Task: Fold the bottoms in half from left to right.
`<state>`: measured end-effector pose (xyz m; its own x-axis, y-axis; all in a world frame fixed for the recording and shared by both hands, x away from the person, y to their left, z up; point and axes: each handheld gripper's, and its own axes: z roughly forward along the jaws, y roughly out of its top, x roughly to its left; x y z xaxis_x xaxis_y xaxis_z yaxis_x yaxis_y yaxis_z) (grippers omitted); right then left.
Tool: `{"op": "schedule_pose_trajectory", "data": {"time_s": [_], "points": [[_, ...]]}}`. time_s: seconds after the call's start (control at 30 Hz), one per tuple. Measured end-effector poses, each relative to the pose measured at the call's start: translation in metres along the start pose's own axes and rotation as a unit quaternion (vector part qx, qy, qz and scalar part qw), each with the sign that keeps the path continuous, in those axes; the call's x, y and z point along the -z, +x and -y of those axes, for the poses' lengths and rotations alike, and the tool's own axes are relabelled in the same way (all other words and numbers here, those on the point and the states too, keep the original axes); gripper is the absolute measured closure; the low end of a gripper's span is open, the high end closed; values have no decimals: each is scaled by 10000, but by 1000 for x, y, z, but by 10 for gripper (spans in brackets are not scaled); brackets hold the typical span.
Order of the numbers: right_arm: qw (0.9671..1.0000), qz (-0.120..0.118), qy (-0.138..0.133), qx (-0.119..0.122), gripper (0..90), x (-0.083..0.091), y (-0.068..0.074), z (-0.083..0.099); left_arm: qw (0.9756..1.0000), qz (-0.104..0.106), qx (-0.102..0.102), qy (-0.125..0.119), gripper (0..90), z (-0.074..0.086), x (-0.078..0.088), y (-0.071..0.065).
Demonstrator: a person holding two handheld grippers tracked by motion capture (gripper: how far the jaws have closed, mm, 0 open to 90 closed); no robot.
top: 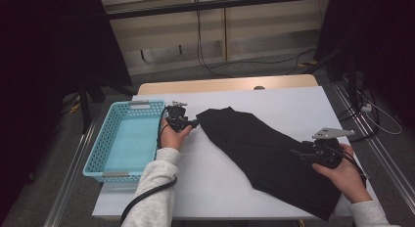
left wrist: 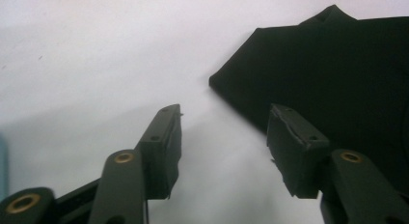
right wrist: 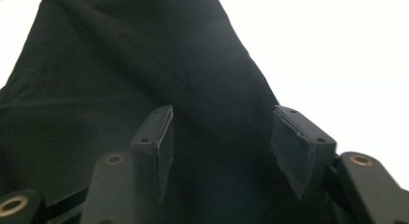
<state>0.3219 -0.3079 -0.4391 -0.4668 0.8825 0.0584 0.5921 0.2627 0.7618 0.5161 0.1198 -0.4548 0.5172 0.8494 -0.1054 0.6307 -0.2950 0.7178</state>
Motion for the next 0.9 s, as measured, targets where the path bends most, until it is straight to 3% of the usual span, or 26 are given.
{"op": "schedule_pose_trajectory", "data": {"time_s": [0.13, 0.27, 0.33, 0.4, 0.43, 0.47, 0.63, 0.67, 0.8, 0.9], "points": [[10000, -49, -7, -12, 385, -2, 1, 1, 9995, -117, -269, -116, 440, -2, -16, -3], [10000, -77, -17, 4, 366, -2, 2, 3, 9992, -46, -387, 32, 447, -11, -22, -6], [10000, -83, -22, 8, 361, 0, 3, 4, 9992, 62, -362, 154, 538, -14, -22, -9], [10000, -77, -27, 2, 360, 0, 3, 4, 9990, 111, -381, 225, 699, -15, -22, -10], [10000, -64, -37, 0, 359, 1, 2, 5, 9990, 269, -258, 260, 786, -15, -21, -12], [10000, -64, -37, 0, 359, 1, 2, 5, 9990, 269, -258, 260, 847, -15, -21, -12], [10000, -79, -36, -6, 360, 2, 3, 5, 9987, 209, -28, 462, 885, -15, -6, -16], [10000, -88, -28, -7, 360, 1, 4, 5, 9987, 164, -82, 484, 886, -14, 0, -16], [9999, -112, -13, 27, 359, -1, 5, 4, 9988, 120, -27, 463, 887, -10, 15, -16], [9999, -120, -17, 52, 358, -1, 7, 3, 9990, 24, 126, 431, 888, -3, 35, -11]]}}
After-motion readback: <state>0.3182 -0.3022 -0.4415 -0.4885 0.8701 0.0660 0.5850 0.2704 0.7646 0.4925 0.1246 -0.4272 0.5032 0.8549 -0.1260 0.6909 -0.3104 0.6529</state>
